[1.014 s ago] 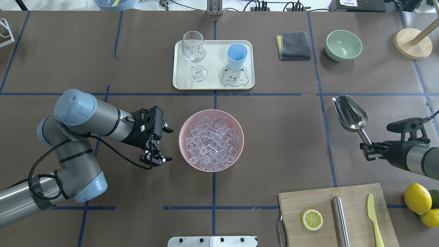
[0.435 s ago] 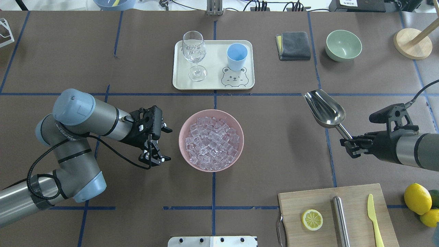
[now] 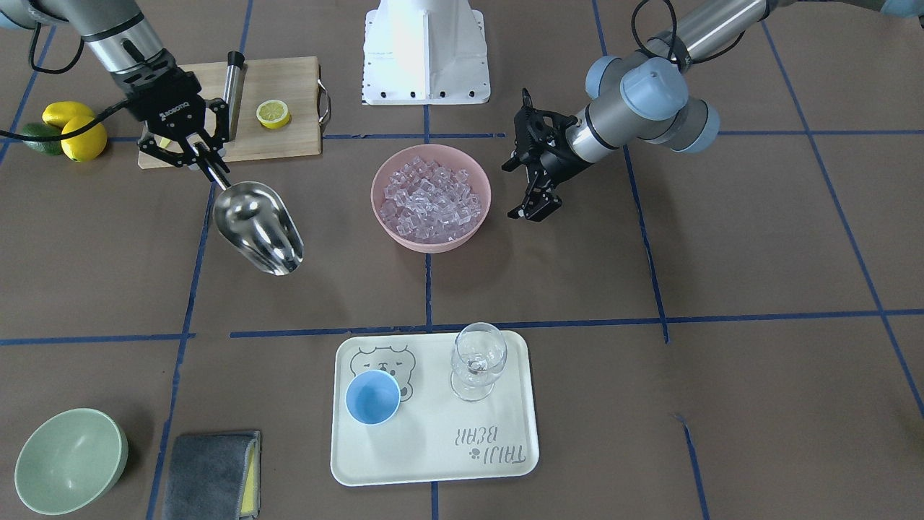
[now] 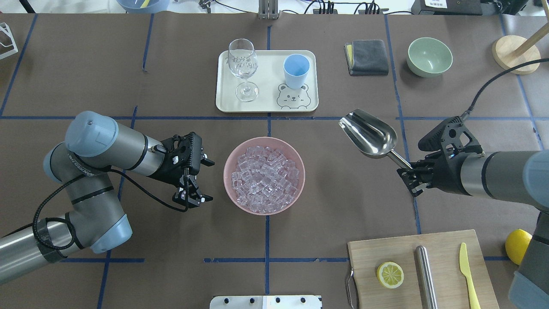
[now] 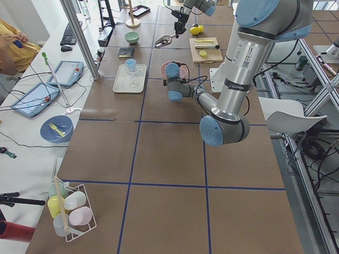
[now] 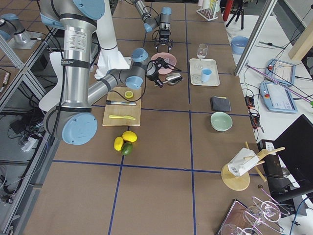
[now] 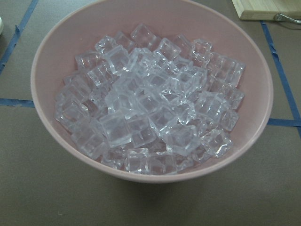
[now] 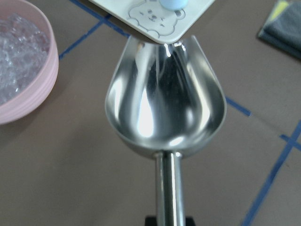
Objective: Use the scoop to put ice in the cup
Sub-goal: 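Carry the scoop with the right gripper over the pink bowl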
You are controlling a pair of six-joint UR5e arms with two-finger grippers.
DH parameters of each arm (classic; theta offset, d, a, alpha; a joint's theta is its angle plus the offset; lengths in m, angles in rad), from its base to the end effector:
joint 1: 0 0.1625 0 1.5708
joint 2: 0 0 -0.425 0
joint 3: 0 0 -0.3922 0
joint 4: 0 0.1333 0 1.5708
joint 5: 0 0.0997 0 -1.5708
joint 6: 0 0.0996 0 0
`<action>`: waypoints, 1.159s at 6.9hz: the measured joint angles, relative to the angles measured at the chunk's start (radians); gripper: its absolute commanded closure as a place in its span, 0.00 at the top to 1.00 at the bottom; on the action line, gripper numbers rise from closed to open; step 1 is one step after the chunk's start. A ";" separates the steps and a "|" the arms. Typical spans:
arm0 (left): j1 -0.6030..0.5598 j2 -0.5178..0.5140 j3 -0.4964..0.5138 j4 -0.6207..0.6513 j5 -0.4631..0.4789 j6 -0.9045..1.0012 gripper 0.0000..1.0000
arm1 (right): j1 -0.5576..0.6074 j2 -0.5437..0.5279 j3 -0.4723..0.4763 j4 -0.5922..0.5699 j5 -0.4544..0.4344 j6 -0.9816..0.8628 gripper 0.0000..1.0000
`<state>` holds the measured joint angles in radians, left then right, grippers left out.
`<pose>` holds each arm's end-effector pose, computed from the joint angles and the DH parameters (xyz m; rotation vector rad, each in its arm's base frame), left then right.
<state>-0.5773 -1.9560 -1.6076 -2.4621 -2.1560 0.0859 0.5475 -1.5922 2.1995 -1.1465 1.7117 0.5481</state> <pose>0.4794 -0.4057 0.3204 1.0022 1.0879 1.2746 -0.3211 -0.3355 0.3287 0.6448 -0.8286 -0.5040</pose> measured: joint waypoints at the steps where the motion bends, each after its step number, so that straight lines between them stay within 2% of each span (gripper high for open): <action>1: -0.001 0.000 0.000 0.000 0.000 0.000 1.00 | -0.025 0.142 0.037 -0.231 0.003 -0.062 0.00; 2: -0.004 0.000 0.000 0.000 0.001 0.000 1.00 | -0.055 0.285 0.061 -0.440 -0.001 -0.105 0.00; 5: -0.012 0.000 0.001 0.000 0.005 0.000 1.00 | -0.095 0.521 0.071 -0.773 0.002 -0.189 0.00; 8: -0.014 0.001 0.008 0.000 0.009 0.000 1.00 | -0.094 0.758 0.046 -1.226 0.005 -0.415 0.00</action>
<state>-0.5911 -1.9551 -1.5995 -2.4621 -2.1468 0.0859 0.4540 -0.8346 2.2451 -2.3730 1.7164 0.1332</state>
